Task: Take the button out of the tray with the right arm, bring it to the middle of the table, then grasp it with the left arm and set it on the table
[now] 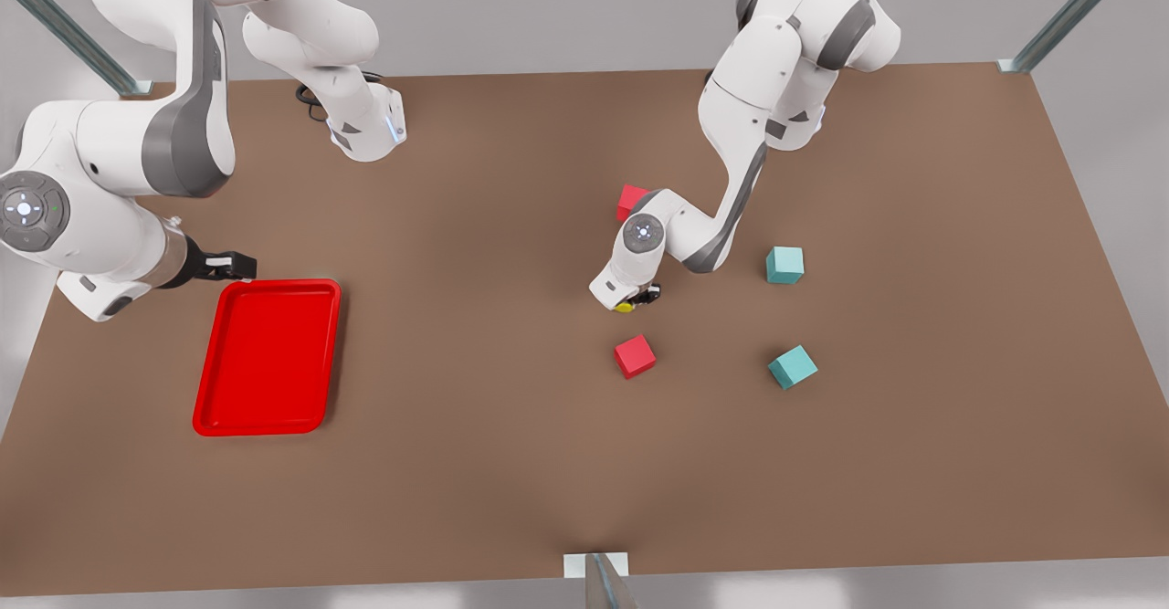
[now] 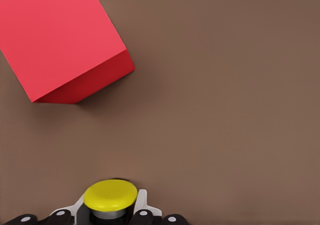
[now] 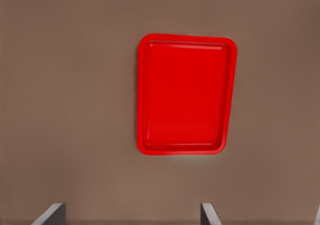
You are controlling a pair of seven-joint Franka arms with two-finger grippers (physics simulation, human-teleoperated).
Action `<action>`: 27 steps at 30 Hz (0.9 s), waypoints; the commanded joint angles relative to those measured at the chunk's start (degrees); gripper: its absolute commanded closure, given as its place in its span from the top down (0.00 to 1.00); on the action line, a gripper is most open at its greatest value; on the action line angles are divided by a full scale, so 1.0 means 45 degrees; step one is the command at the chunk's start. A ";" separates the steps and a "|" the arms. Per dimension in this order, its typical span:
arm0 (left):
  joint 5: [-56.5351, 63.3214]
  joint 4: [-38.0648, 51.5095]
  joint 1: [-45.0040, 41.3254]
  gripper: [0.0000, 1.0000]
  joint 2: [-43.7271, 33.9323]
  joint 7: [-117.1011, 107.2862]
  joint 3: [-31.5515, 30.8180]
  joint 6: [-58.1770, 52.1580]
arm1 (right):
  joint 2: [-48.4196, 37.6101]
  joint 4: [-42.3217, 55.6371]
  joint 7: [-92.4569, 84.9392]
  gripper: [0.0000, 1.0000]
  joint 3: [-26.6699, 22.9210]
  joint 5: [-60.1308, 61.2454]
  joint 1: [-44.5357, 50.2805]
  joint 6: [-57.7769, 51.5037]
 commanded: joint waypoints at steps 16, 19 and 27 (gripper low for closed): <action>-0.0117 0.0239 0.0001 0.47 0.0102 0.0269 0.0018 -0.0364 | 0.0005 0.0006 -0.0055 1.00 0.0001 0.0038 0.0000 -0.0007; -0.0117 0.0278 0.0001 0.47 0.0238 0.0249 0.0018 -0.0344 | -0.0014 0.0025 -0.0017 1.00 0.0001 0.0058 0.0039 -0.0007; -0.0137 0.0298 -0.0018 0.42 0.0238 0.0230 0.0018 -0.0364 | 0.0006 0.0006 -0.0055 1.00 0.0001 0.0038 0.0020 -0.0007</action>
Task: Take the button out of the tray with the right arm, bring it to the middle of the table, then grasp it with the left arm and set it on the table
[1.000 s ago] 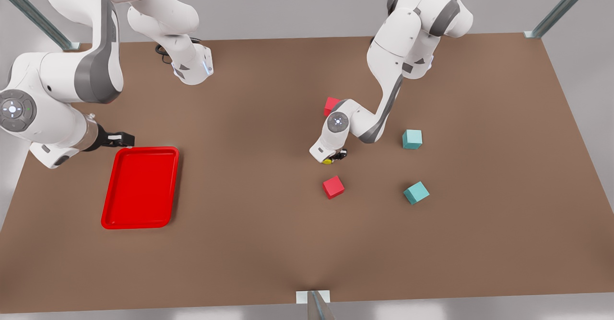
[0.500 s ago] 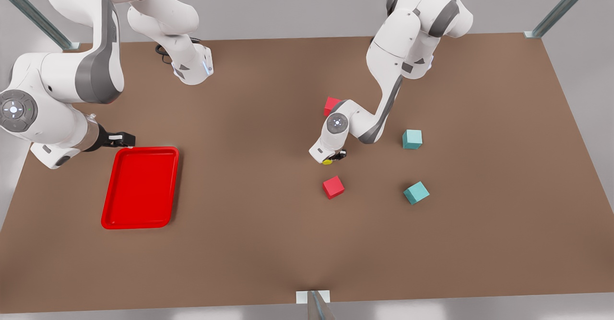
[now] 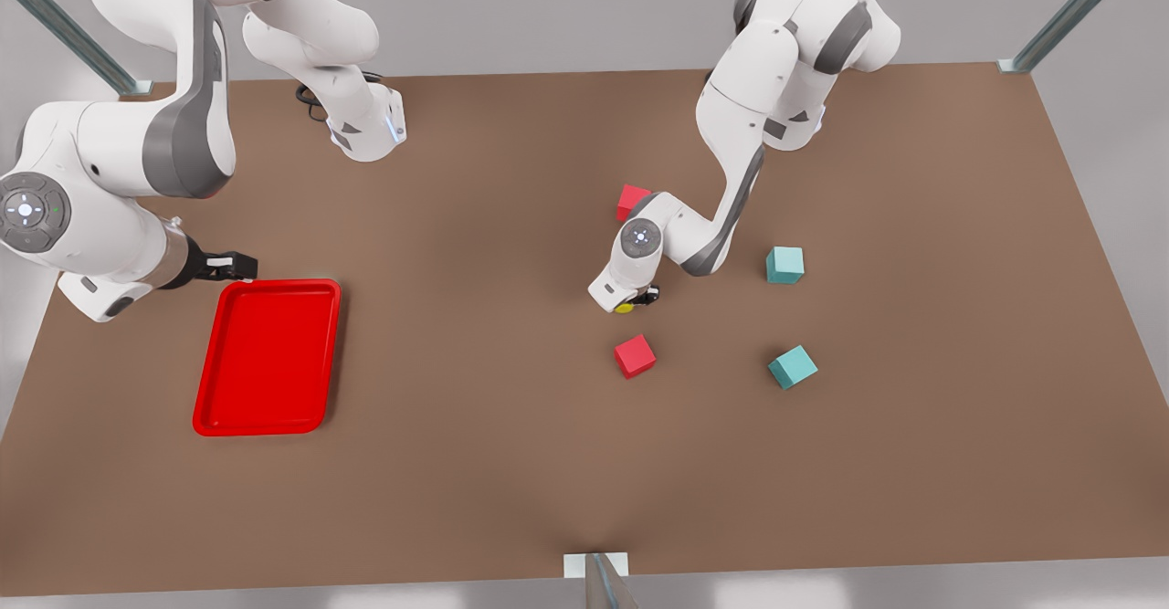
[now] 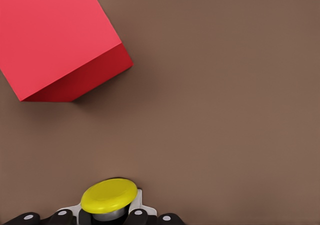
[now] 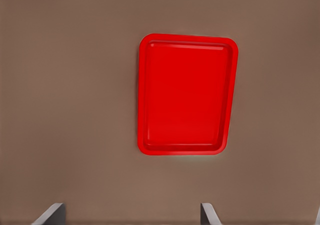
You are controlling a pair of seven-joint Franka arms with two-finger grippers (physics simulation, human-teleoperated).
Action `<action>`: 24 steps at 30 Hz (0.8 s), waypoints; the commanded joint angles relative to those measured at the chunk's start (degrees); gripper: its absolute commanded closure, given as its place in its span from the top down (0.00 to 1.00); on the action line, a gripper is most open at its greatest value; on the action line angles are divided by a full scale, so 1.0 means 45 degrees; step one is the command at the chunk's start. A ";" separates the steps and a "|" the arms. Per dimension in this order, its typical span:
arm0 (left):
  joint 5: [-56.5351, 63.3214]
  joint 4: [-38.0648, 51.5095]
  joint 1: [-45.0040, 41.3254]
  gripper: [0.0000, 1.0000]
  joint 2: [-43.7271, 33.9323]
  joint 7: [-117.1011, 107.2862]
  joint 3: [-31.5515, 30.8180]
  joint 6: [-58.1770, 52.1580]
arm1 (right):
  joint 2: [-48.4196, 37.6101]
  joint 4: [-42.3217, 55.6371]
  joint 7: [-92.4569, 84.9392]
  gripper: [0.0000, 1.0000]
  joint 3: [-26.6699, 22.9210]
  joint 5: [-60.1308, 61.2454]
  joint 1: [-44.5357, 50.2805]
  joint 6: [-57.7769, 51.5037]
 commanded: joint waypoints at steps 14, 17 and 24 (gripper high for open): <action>-0.0086 0.0570 -0.0026 0.42 -0.0244 -0.0845 0.0088 -0.1212 | -0.0034 -0.0001 0.0008 1.00 0.0020 0.0015 0.0081 -0.0006; 0.0012 0.0960 -0.0338 0.42 -0.0596 -0.5746 0.0557 -0.2012 | -0.0034 -0.0001 0.0008 1.00 0.0020 0.0015 0.0101 -0.0006; 0.3955 0.3029 -0.3795 0.42 -0.0343 -2.0450 0.3370 -0.9058 | -0.0015 -0.0001 0.0008 1.00 0.0020 -0.0005 0.0081 -0.0006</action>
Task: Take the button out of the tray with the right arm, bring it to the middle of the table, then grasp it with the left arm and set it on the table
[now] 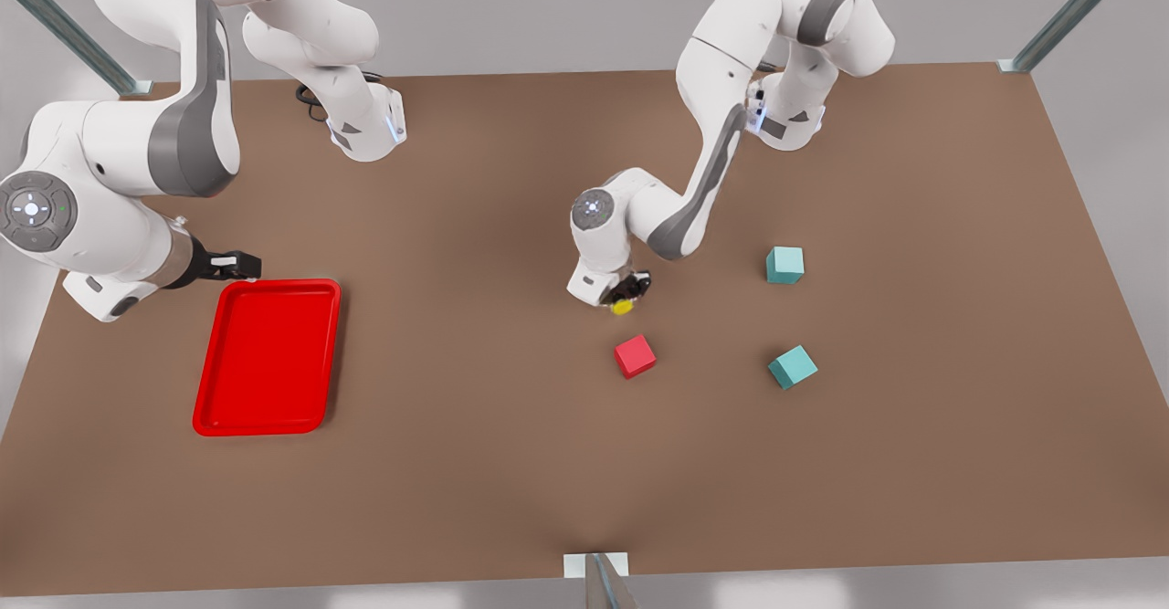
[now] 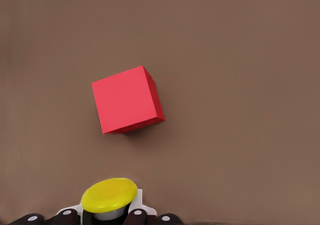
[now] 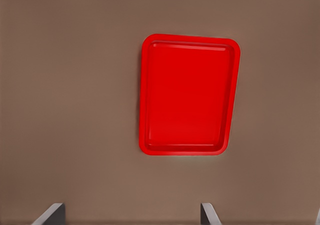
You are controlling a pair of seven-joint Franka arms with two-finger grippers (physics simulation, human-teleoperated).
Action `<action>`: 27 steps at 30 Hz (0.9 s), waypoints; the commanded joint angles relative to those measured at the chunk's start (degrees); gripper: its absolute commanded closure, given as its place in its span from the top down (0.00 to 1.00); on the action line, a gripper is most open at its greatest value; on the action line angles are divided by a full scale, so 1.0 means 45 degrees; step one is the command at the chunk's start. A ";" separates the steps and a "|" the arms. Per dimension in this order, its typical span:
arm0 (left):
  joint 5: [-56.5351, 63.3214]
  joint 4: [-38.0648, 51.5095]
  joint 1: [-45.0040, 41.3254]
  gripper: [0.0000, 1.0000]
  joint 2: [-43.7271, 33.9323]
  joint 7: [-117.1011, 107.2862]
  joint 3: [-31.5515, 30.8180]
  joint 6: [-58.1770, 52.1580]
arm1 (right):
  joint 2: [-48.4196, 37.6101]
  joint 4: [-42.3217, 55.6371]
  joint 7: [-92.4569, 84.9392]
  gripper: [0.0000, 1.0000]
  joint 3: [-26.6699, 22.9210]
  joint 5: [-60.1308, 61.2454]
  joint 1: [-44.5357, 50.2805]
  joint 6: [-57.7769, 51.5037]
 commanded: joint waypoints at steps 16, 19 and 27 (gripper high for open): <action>0.7263 0.3617 -0.1003 0.42 0.4806 -2.4987 0.0017 -1.3961 | -0.0007 0.0006 0.0005 1.00 0.0021 0.0018 0.0017 -0.0025; 0.7478 0.3559 -0.1296 0.42 0.5490 -2.5065 0.0017 -1.3336 | -0.0027 0.0006 0.0005 1.00 0.0060 -0.0001 0.0056 -0.0025; 0.7029 0.3559 -0.1277 0.42 0.6018 -2.5006 -0.0452 -1.1578 | -0.0027 -0.0014 0.0005 1.00 0.0060 0.0018 0.0076 -0.0025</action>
